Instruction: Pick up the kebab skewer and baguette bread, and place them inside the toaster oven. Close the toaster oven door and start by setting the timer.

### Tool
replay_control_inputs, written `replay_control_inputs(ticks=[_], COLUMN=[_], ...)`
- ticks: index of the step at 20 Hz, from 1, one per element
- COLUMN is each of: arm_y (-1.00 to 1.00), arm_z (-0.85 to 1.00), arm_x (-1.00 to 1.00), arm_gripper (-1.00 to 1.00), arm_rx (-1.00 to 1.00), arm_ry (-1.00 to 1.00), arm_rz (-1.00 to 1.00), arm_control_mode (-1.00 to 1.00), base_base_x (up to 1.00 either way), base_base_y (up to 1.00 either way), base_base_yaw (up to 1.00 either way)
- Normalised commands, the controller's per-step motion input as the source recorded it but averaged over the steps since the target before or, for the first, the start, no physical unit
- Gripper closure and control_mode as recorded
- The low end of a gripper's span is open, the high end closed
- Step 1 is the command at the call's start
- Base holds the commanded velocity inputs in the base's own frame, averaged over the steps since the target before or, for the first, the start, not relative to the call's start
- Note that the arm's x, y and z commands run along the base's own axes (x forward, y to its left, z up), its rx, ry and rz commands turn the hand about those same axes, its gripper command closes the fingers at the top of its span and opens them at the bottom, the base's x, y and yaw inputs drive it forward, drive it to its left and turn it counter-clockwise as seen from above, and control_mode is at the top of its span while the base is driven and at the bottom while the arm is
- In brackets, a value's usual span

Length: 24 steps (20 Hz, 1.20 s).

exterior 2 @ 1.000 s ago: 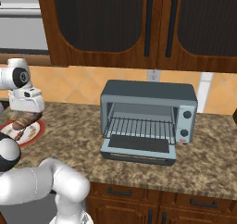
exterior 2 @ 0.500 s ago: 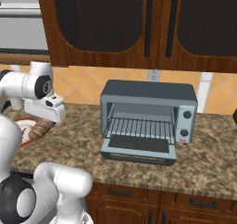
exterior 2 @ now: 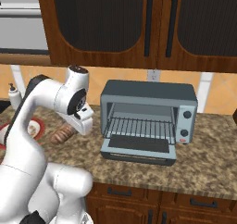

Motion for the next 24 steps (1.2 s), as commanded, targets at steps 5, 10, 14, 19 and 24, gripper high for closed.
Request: replay_control_inputs(ticks=[5,10,14,19,24], arm_y=[-0.75,-0.88,-0.91,-0.41,-0.1], arm_z=[0.0,0.0,0.0,0.0,0.0], arm_x=[0.14,-0.08,0.06,0.53,0.53], arm_gripper=[1.0,1.0,1.0,1.0,1.0], arm_rx=[0.3,0.19,0.22,0.16,0.04], arm_ry=[-0.11,-0.01,0.0,-0.03,0.0], arm_rz=[-0.36,-0.25,-0.32,-0.29,-0.18], arm_control_mode=[-1.0,-1.0,-1.0,-1.0,-1.0], base_base_x=[0.0,0.0,0.0,0.0,0.0], base_base_y=[0.0,0.0,0.0,0.0,0.0], base_base_yaw=[0.0,0.0,0.0,0.0,0.0])
